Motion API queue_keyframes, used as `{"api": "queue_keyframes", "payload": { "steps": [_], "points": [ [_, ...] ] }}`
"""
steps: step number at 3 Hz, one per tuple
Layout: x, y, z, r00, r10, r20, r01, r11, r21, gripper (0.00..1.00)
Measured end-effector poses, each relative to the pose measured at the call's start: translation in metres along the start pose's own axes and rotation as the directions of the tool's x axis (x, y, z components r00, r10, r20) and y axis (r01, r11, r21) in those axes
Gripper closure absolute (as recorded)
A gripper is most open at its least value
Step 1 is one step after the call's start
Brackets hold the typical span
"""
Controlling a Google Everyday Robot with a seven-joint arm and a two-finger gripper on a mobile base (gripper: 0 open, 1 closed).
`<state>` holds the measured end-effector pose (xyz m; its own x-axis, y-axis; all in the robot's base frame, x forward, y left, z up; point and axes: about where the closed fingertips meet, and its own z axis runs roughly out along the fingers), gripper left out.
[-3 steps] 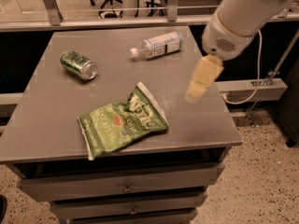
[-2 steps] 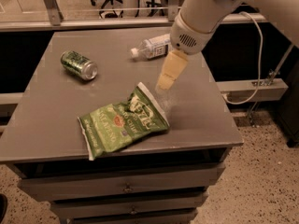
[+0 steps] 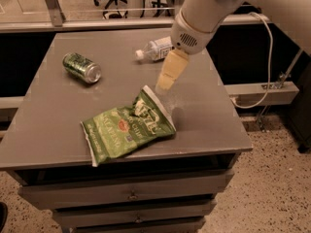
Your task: Place green can upright
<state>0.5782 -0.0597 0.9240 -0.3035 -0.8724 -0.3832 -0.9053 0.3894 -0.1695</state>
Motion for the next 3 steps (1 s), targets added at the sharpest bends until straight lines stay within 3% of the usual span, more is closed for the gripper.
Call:
{"api": "queue_keyframes", "payload": {
  "steps": [1,3],
  "points": [
    [-0.068,-0.02,0.03,0.997,0.01,0.075,-0.009,0.9999,-0.005,0.0],
    [-0.174,-0.04,0.074,0.981,0.086,0.176,-0.07,0.9927,-0.099,0.0]
  ]
}}
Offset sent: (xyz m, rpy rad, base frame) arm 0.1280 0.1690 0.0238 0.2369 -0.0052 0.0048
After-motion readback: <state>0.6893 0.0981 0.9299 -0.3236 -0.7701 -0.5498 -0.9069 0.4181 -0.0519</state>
